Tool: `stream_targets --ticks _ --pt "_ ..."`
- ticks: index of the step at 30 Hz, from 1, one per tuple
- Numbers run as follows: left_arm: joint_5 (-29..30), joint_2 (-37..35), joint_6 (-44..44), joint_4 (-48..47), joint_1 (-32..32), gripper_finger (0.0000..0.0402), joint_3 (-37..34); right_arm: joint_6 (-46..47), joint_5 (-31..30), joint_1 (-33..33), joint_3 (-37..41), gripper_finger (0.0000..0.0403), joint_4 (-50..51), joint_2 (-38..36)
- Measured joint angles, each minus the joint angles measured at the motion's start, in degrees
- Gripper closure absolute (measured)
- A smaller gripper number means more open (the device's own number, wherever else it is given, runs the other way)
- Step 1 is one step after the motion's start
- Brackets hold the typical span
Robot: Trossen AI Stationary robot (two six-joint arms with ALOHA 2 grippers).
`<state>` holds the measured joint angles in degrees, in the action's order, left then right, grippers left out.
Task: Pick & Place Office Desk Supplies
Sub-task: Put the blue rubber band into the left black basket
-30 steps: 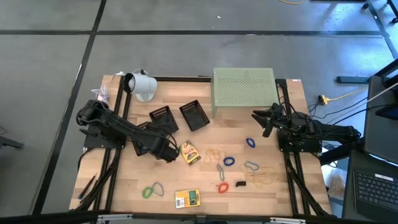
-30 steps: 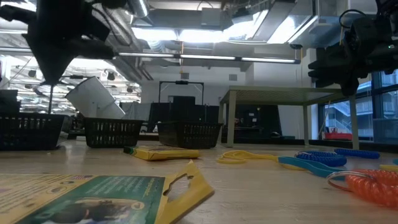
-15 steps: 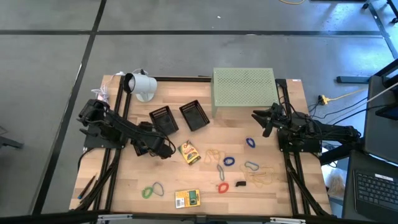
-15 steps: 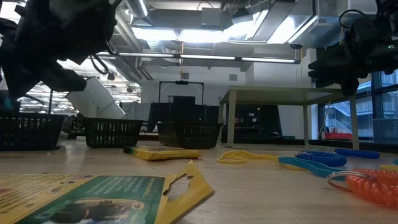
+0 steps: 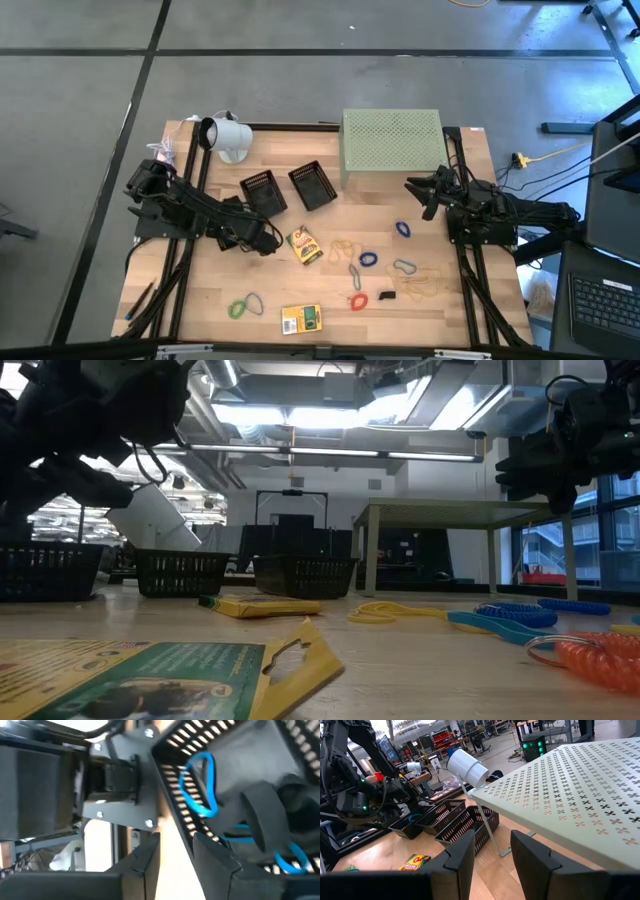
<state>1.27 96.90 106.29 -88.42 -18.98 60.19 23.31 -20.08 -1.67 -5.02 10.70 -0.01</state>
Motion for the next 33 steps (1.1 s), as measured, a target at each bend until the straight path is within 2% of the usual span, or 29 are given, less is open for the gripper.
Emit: stream_targets --ticks 7,10,13,17,23,33 --pt "4.82 0.02 -6.01 5.38 -0.43 0.0285 8.22 -0.01 0.0 0.0 0.0 0.0272 0.0 0.0" --pt "4.25 0.02 -7.84 8.69 -1.89 0.0287 13.03 -0.01 0.0 0.0 0.0 0.0272 -0.01 0.0" --pt "3.26 0.02 -5.01 12.71 -4.84 0.0286 16.03 -0.02 0.0 0.0 0.0 0.0272 0.0 0.0" --pt "2.91 0.4 0.48 19.57 -10.1 0.0283 16.29 -0.02 0.02 0.0 0.0 0.0272 -0.02 0.0" --pt "1.69 3.41 10.86 20.58 -17.11 0.0282 16.27 -0.02 0.17 0.0 0.0 0.0272 0.0 0.0" --pt "0.27 7.78 14.66 24.69 -21.19 0.0282 16.26 -0.02 0.15 0.0 0.0 0.0272 -0.01 0.0"
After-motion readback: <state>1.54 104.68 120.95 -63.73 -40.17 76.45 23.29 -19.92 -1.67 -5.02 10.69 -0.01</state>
